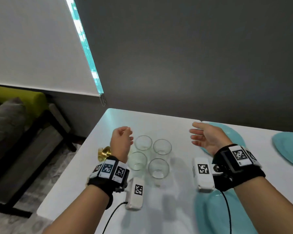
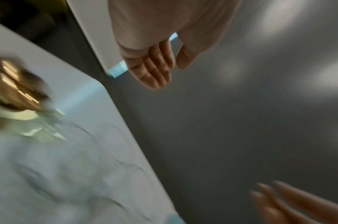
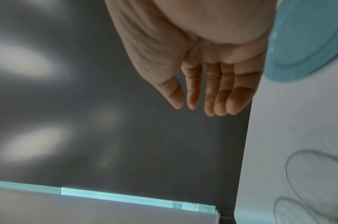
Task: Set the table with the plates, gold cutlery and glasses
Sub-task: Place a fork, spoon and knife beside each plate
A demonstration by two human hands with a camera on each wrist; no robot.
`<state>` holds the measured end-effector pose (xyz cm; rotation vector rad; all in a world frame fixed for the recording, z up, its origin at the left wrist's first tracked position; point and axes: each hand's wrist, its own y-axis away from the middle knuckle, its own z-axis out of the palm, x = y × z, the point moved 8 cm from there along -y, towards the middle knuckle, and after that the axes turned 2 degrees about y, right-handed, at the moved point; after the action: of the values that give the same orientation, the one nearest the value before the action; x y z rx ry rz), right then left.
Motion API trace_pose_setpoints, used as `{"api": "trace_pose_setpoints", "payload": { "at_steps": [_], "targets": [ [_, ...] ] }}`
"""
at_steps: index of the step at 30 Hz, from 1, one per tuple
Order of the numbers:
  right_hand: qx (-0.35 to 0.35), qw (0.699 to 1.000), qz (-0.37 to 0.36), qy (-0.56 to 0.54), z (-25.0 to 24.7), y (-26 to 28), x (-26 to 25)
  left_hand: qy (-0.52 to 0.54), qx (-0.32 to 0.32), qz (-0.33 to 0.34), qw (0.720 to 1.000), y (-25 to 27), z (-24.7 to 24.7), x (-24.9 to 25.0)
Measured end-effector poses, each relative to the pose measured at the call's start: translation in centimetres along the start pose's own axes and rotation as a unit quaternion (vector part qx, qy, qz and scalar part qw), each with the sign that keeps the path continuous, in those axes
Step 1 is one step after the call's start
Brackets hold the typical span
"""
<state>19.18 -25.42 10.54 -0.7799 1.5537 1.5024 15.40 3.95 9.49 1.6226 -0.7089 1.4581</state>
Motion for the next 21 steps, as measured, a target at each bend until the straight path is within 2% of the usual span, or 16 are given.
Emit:
{"api": "trace_pose_setpoints", "payload": {
  "at_steps": [2,4,8,11,17,19,21],
  "targets": [
    [-0.017,1.0,-0.003,0.011,3.4,1.5,0.8,-0.08,0.034,-0.013,0.996,-2.4,-5.1,-1.4],
    [-0.032,0.999,0.007,0.023,6.6,2.6,2.2,-0.218,0.051,-0.041,0.974,-4.8,-9.4,-3.5],
    [-0.065,0.994,0.03,0.088,12.3,3.8,5.4,-0.437,-0.008,-0.133,0.889,-7.4,-14.5,-8.9],
    [-0.092,0.983,0.05,0.149,15.7,4.2,7.4,-0.49,-0.045,-0.161,0.855,-7.4,-15.2,-11.9],
    [-0.114,0.968,0.069,0.214,18.9,4.2,9.8,-0.579,-0.09,-0.127,0.8,-7.8,-13.4,-15.1],
    [-0.117,0.966,0.077,0.216,19.2,4.4,10.4,-0.58,-0.084,-0.13,0.8,-8.0,-13.3,-15.5],
    [-0.117,0.966,0.084,0.216,19.1,4.5,10.9,-0.558,-0.08,-0.138,0.815,-8.3,-13.4,-15.9]
  ]
}}
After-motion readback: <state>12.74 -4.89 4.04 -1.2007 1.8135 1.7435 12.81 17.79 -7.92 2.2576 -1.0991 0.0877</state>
